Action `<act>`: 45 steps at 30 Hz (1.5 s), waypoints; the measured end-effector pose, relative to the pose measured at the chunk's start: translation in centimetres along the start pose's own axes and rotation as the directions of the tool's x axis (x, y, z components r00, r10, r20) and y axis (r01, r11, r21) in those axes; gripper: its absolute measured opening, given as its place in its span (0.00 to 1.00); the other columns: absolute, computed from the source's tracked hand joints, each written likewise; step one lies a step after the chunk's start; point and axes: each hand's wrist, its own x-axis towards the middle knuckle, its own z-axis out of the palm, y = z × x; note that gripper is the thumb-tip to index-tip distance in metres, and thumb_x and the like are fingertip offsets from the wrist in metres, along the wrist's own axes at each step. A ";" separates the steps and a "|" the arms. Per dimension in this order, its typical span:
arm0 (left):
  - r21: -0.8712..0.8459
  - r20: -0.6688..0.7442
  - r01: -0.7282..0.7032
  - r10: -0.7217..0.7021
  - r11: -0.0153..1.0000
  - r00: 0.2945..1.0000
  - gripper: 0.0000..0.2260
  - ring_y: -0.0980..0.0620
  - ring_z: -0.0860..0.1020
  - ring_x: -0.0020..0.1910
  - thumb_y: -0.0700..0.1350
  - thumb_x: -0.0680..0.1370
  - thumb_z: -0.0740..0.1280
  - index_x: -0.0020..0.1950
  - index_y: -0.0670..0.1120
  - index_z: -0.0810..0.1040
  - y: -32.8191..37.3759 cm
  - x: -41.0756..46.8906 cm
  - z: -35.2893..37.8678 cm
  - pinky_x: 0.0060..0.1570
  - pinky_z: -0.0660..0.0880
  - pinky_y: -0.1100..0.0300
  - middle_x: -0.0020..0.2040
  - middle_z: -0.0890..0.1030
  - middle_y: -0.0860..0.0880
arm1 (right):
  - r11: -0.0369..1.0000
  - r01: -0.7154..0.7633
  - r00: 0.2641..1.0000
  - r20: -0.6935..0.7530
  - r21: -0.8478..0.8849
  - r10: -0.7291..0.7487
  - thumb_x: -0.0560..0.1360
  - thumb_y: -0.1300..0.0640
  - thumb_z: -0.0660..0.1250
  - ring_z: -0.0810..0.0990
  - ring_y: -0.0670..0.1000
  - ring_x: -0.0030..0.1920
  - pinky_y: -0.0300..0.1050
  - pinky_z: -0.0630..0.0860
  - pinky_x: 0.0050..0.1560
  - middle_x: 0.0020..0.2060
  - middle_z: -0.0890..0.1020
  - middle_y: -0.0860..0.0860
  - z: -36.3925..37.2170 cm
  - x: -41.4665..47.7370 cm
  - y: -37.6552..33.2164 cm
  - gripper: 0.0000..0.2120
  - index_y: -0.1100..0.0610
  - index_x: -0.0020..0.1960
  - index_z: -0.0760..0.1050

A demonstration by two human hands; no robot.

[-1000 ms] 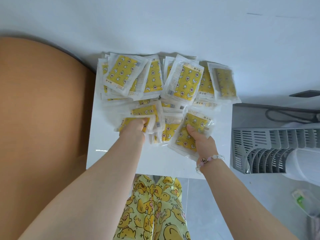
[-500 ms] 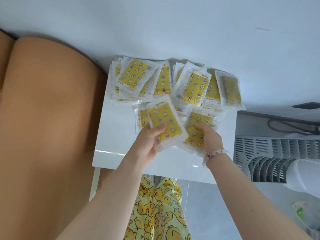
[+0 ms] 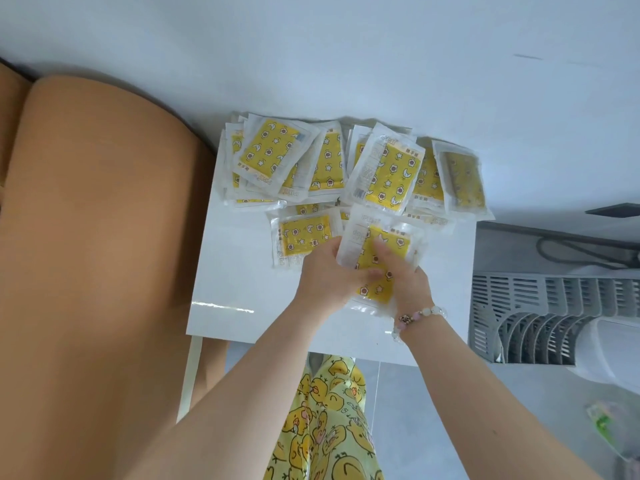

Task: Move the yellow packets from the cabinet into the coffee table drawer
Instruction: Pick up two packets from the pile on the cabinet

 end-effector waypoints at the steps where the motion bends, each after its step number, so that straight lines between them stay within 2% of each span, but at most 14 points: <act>1: 0.062 -0.037 -0.033 0.035 0.998 0.999 0.13 0.56 0.74 0.32 0.48 0.66 0.78 0.45 0.46 0.79 0.0 0.0 0.3 0.28 0.67 0.70 0.34 0.77 0.53 | 1.000 0.006 1.000 -0.009 -0.025 -0.006 0.78 0.54 0.64 0.82 0.46 0.36 0.32 0.74 0.25 0.32 0.83 0.44 0.0 0.0 0.2 0.06 0.52 0.44 0.77; 5: 0.260 -0.133 -0.124 0.163 0.958 0.978 0.17 0.55 0.71 0.30 0.54 0.65 0.77 0.42 0.49 0.72 0.0 -0.3 1.0 0.26 0.65 0.65 0.33 0.74 0.55 | 0.998 -0.006 0.996 -0.086 -0.055 0.001 0.75 0.51 0.68 0.80 0.46 0.39 0.36 0.75 0.31 0.39 0.81 0.47 0.1 -0.3 0.6 0.05 0.51 0.43 0.75; 8: 0.302 -0.167 -0.098 0.154 0.948 0.974 0.24 0.57 0.69 0.34 0.58 0.63 0.78 0.49 0.49 0.70 -0.3 -0.6 0.4 0.31 0.64 0.63 0.36 0.70 0.56 | 0.998 -0.013 0.995 -0.099 -0.057 0.007 0.73 0.49 0.70 0.78 0.47 0.41 0.41 0.74 0.40 0.40 0.79 0.47 0.2 -1.1 0.1 0.10 0.54 0.46 0.74; 11: -0.027 -0.170 0.155 -0.157 0.988 0.973 0.21 0.52 0.76 0.45 0.59 0.69 0.73 0.53 0.47 0.74 -1.0 -0.3 -1.2 0.46 0.73 0.60 0.44 0.76 0.51 | 0.999 -0.017 0.991 -0.135 -0.047 0.010 0.72 0.48 0.71 0.76 0.45 0.40 0.41 0.71 0.40 0.39 0.78 0.45 -0.1 -1.6 -0.4 0.11 0.53 0.45 0.73; 14: -0.525 -0.145 0.428 -0.573 0.736 0.807 0.14 0.52 0.74 0.36 0.55 0.74 0.69 0.41 0.44 0.74 -1.5 0.4 -2.2 0.54 0.75 0.57 0.37 0.74 0.47 | 1.000 0.000 0.989 -0.150 -0.031 -0.004 0.72 0.48 0.71 0.75 0.43 0.38 0.38 0.67 0.34 0.39 0.78 0.44 -0.7 -2.0 -0.9 0.09 0.50 0.44 0.73; 17: -0.680 -0.059 0.486 -0.702 0.549 0.710 0.15 0.53 0.74 0.39 0.54 0.74 0.71 0.46 0.44 0.72 -2.1 1.1 -2.1 0.55 0.76 0.60 0.41 0.74 0.47 | 1.000 0.004 0.989 -0.148 -0.031 -0.008 0.72 0.48 0.71 0.75 0.43 0.38 0.37 0.67 0.33 0.39 0.78 0.44 -0.7 -2.2 -1.1 0.10 0.51 0.47 0.73; 20: -0.780 0.027 0.443 -0.685 0.441 0.728 0.13 0.51 0.76 0.47 0.53 0.75 0.69 0.45 0.45 0.72 -1.2 1.9 -1.7 0.56 0.76 0.60 0.42 0.73 0.48 | 0.999 0.004 0.988 -0.152 -0.039 -0.010 0.71 0.48 0.72 0.76 0.45 0.41 0.38 0.70 0.36 0.40 0.79 0.44 -0.4 -2.4 -1.0 0.13 0.51 0.52 0.74; 25: -0.820 0.048 0.433 -0.710 0.373 0.703 0.14 0.55 0.72 0.35 0.53 0.75 0.70 0.43 0.45 0.70 -0.2 3.6 -1.6 0.43 0.75 0.65 0.39 0.72 0.49 | 1.000 -0.004 0.987 -0.163 -0.026 0.000 0.71 0.49 0.72 0.76 0.43 0.40 0.38 0.70 0.35 0.41 0.79 0.45 -0.6 -2.5 -0.9 0.10 0.50 0.48 0.74; 29: -0.839 0.034 0.414 -0.725 0.354 0.688 0.13 0.55 0.72 0.35 0.51 0.75 0.71 0.50 0.46 0.71 -0.4 4.1 -2.0 0.46 0.76 0.63 0.43 0.73 0.50 | 0.999 -0.001 0.987 -0.160 -0.033 -0.004 0.72 0.50 0.72 0.76 0.43 0.39 0.38 0.69 0.35 0.40 0.79 0.44 -0.9 -2.8 -0.8 0.11 0.51 0.51 0.74; 32: -0.862 0.049 0.387 -0.704 0.328 0.708 0.13 0.54 0.74 0.35 0.49 0.75 0.71 0.52 0.44 0.71 -0.1 4.4 -2.4 0.50 0.77 0.62 0.37 0.70 0.49 | 0.999 0.000 0.986 -0.168 -0.045 -0.007 0.72 0.50 0.72 0.76 0.43 0.40 0.37 0.70 0.36 0.40 0.79 0.45 -0.9 -2.6 -0.9 0.11 0.52 0.50 0.74; 35: -0.858 0.033 0.380 -0.701 0.346 0.712 0.11 0.55 0.73 0.34 0.47 0.76 0.70 0.51 0.44 0.72 -0.1 4.6 -2.7 0.47 0.78 0.60 0.34 0.68 0.49 | 0.999 0.004 0.987 -0.163 -0.049 -0.012 0.72 0.50 0.72 0.74 0.43 0.39 0.36 0.68 0.35 0.41 0.78 0.46 -1.2 -2.5 -1.0 0.10 0.51 0.45 0.72; 39: -0.878 0.023 0.346 -0.693 0.331 0.721 0.04 0.54 0.74 0.35 0.43 0.79 0.65 0.51 0.45 0.73 -1.3 4.4 -3.4 0.41 0.77 0.62 0.39 0.74 0.49 | 0.998 0.009 0.987 -0.158 -0.069 -0.020 0.72 0.51 0.72 0.74 0.43 0.39 0.38 0.69 0.39 0.40 0.77 0.44 -1.4 -2.6 -1.2 0.09 0.49 0.41 0.71; 43: -0.871 -0.045 0.240 -0.555 0.430 0.831 0.10 0.53 0.78 0.40 0.39 0.79 0.63 0.60 0.44 0.73 -3.8 3.1 -5.5 0.32 0.78 0.65 0.44 0.79 0.48 | 0.998 -0.017 0.983 -0.182 -0.068 0.004 0.71 0.51 0.72 0.78 0.51 0.49 0.45 0.73 0.52 0.43 0.80 0.45 -1.5 -2.5 -1.0 0.10 0.50 0.49 0.74; 45: -0.824 -0.028 0.206 -0.401 0.528 0.916 0.14 0.52 0.79 0.45 0.38 0.79 0.61 0.66 0.42 0.71 -4.3 1.8 -6.4 0.35 0.78 0.64 0.48 0.80 0.48 | 0.997 -0.032 0.983 -0.185 -0.073 0.018 0.71 0.51 0.72 0.78 0.53 0.52 0.49 0.73 0.58 0.43 0.80 0.45 -1.5 -2.4 -0.8 0.13 0.52 0.53 0.75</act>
